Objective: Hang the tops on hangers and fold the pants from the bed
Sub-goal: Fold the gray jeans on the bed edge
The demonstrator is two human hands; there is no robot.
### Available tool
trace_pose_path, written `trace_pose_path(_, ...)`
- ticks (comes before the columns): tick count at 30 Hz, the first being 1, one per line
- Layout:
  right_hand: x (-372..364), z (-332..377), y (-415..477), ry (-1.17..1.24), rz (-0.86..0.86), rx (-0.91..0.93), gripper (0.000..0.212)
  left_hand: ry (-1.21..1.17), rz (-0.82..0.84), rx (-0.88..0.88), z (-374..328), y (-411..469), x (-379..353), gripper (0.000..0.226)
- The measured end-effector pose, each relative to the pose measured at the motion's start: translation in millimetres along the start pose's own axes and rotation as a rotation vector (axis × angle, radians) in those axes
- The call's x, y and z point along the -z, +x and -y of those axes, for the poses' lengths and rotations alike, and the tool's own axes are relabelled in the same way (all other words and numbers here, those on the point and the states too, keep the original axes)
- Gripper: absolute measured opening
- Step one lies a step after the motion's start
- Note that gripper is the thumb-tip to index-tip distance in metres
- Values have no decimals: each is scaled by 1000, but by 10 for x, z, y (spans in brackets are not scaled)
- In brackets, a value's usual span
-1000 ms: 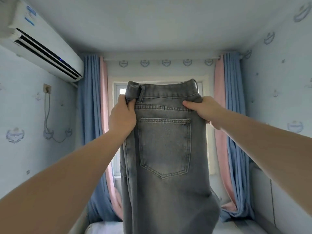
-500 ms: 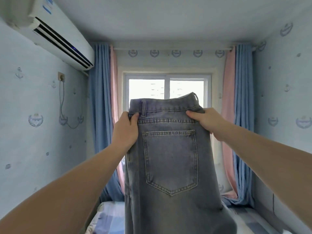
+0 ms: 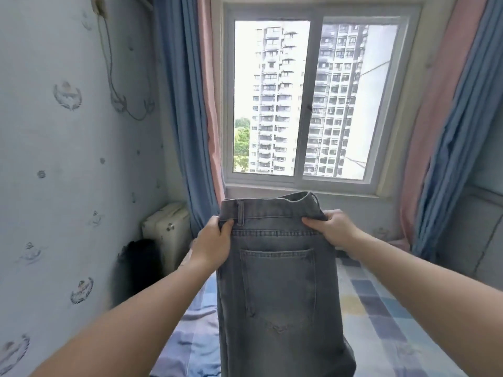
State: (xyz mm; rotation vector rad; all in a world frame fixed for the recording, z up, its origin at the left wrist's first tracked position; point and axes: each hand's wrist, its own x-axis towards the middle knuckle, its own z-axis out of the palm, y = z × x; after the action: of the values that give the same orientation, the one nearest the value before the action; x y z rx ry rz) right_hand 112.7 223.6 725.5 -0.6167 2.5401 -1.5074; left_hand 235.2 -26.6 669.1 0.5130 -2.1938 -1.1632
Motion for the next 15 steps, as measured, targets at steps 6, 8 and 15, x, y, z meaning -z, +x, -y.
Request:
trace_pose_path(6,-1191,-1101,1257,-24,41,-186,42,-4,155,214,1532,892,-666,21)
trace_pose_path(8,-1594,-1439,1753,-43,18,-249,38,10,186,284,2045,1264,-933,20)
trace_pose_path(15,-2992,-2799,3317,-230,-110,-359,43,190,192,466,4023,2452,-2108,33)
